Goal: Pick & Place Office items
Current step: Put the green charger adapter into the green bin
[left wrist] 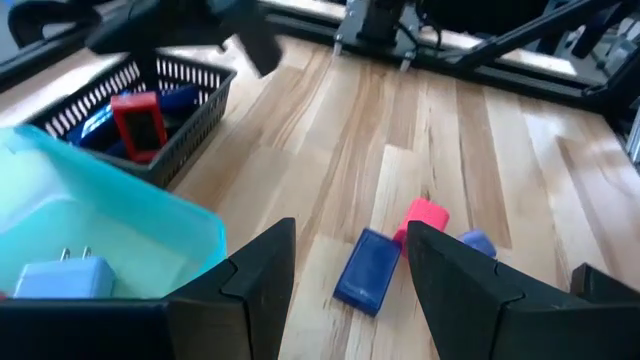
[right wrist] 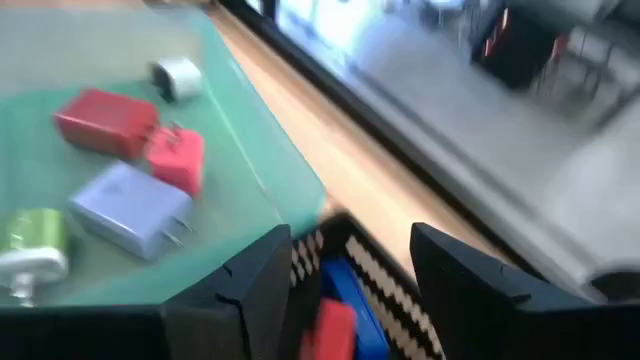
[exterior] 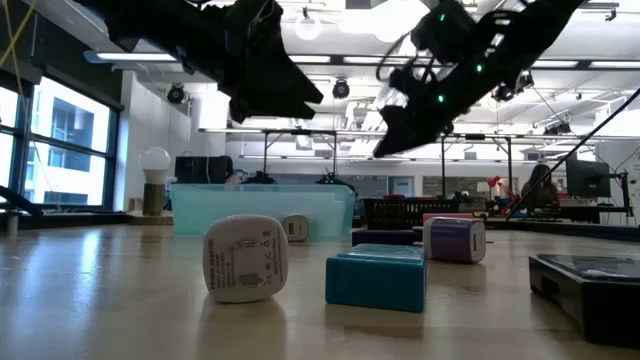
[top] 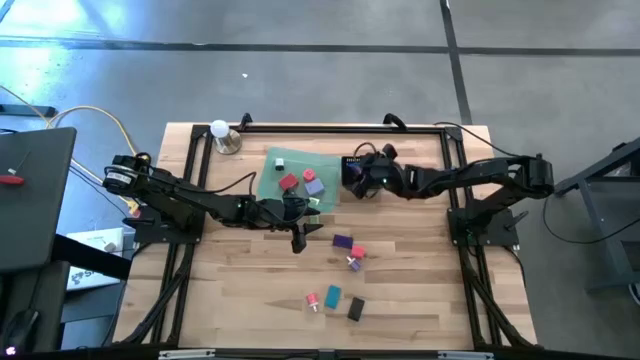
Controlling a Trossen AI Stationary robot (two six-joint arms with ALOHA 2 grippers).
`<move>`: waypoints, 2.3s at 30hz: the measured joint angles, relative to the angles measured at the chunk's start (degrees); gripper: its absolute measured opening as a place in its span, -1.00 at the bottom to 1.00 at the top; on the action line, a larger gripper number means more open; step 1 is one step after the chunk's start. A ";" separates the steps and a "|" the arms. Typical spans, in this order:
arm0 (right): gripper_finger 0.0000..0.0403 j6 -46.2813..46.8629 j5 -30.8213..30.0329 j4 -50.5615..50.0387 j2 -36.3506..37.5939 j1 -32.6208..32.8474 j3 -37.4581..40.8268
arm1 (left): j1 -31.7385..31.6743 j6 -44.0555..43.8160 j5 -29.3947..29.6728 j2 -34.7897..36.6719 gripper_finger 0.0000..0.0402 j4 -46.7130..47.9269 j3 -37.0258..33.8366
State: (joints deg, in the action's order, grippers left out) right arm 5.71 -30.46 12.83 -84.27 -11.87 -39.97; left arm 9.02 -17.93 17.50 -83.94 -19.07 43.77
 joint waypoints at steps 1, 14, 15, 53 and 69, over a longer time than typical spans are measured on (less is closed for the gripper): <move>-0.03 -2.03 -1.26 1.68 0.00 1.36 0.00 | 0.00 -0.30 0.00 0.01 -0.07 0.64 0.00; -0.03 -16.51 -2.92 14.01 -0.02 10.76 0.00 | 0.00 -13.72 0.00 0.02 -0.07 10.88 0.00; -0.03 -16.51 -2.87 14.02 -0.02 10.73 0.00 | -0.04 -16.25 0.02 0.02 -0.07 11.95 0.00; -0.03 -16.06 -2.38 10.46 -0.02 10.37 -0.02 | -2.26 -10.13 -21.86 -1.36 -0.07 2.30 5.82; -0.03 -16.48 -2.50 10.35 0.00 10.37 -0.11 | -2.40 21.85 -26.39 -5.78 -0.07 31.17 21.97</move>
State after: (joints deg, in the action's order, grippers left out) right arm -10.76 -32.96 23.18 -84.27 -1.50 -40.07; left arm 6.61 3.91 -8.90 -89.72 12.09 65.73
